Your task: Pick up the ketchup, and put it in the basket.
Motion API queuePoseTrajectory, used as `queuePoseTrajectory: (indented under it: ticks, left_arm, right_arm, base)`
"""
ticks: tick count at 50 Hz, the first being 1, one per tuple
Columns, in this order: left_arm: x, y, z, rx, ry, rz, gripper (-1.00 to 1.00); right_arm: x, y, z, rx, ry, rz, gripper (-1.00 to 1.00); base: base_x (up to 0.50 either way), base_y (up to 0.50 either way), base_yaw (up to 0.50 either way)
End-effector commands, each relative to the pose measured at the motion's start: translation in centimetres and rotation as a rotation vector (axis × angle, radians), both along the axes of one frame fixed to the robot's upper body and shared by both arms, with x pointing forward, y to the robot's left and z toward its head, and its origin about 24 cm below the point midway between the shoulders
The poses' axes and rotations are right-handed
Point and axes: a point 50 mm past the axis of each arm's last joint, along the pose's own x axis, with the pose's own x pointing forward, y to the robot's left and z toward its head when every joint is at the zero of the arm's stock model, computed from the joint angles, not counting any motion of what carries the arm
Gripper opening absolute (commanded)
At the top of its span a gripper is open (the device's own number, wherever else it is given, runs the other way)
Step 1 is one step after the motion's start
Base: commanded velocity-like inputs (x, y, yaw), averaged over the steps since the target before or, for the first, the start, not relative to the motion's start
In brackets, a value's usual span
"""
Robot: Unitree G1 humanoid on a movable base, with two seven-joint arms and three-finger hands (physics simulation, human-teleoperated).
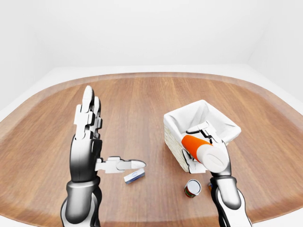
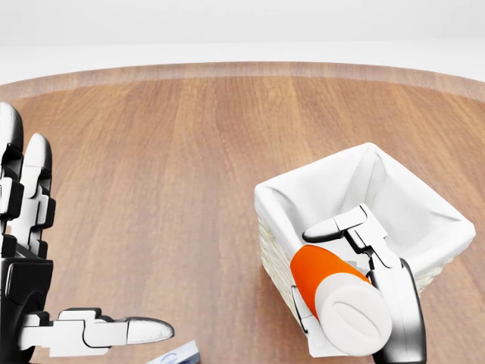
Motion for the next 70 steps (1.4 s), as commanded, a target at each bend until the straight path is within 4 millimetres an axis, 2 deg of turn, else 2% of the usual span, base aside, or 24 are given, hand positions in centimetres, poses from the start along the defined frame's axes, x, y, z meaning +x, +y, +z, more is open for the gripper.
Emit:
queuePoseTrajectory:
  ticks: [1,20,29,33,39,54,60,70]
  left_arm:
    - [0.1,2.1,-1.0,0.000,0.058,0.069,1.00]
    - [0.7,2.8,-2.8,-0.016,0.142,0.093,1.00]
    - [0.8,2.7,-3.2,-0.012,0.160,0.092,1.00]
    - [0.9,2.7,-3.4,-0.015,0.171,0.091,1.00]
    - [1.1,2.7,-3.4,-0.015,0.171,0.091,1.00]
    - [1.0,2.6,-3.5,-0.014,0.177,0.088,1.00]
    - [1.2,2.5,-3.8,-0.014,0.190,0.085,1.00]
    - [1.1,2.5,-3.7,-0.012,0.185,0.084,1.00]
  right_arm:
    - [-0.1,-0.1,0.3,-0.003,-0.019,-0.022,-1.00]
    - [0.1,0.0,0.0,-0.011,-0.017,-0.021,-1.00]
    - [0.0,-0.2,0.5,-0.013,-0.023,-0.033,-1.00]
    - [0.1,-0.2,1.5,-0.034,-0.035,-0.037,-1.00]
    - [1.2,-0.3,3.7,-0.060,-0.122,-0.027,-1.00]
    - [3.4,-0.8,5.7,-0.089,-0.207,-0.013,-1.00]
    - [6.3,-1.2,6.4,-0.122,-0.213,-0.019,-1.00]
    - [7.9,-1.9,7.1,-0.140,-0.218,-0.031,-1.00]
  base:
    - [0.00,0.00,0.00]
    - [0.00,0.00,0.00]
    - [0.00,0.00,0.00]
    - [0.00,0.00,0.00]
    - [0.00,0.00,0.00]
    - [0.00,0.00,0.00]
    - [0.00,0.00,0.00]
    - [0.00,0.00,0.00]
